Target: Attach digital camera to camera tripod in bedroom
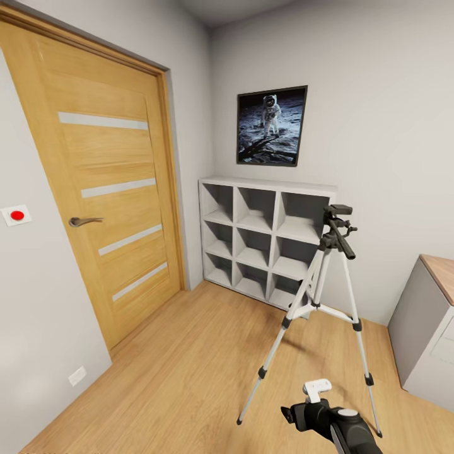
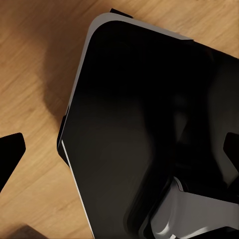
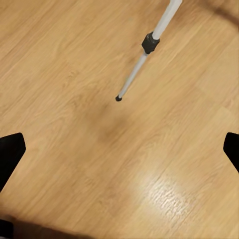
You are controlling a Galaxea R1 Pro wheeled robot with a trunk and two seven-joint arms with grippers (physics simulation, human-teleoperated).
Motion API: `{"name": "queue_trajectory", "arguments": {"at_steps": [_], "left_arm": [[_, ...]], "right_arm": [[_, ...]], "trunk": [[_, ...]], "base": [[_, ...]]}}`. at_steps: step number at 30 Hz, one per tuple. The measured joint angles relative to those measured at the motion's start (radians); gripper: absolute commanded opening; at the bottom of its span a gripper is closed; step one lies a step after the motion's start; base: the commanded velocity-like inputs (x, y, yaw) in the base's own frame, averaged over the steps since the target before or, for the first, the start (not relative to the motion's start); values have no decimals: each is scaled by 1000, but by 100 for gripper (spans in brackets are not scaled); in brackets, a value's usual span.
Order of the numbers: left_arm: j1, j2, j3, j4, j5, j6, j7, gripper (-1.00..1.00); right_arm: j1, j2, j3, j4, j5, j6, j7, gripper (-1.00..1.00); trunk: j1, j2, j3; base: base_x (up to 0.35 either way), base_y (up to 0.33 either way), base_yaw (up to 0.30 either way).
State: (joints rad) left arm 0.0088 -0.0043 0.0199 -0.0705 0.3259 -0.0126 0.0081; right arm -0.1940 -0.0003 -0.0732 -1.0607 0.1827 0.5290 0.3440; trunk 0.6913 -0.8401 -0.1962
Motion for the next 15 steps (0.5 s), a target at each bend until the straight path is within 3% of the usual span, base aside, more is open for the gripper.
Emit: {"name": "queue_trajectory", "arguments": {"at_steps": [15], "left_arm": [[0,0,0,0,0,0,-1,100]], "right_arm": [[0,-3,1,10,3,-2,0,100]], "trunk": [[0,0,0]], "base": [[0,0,5]]}}
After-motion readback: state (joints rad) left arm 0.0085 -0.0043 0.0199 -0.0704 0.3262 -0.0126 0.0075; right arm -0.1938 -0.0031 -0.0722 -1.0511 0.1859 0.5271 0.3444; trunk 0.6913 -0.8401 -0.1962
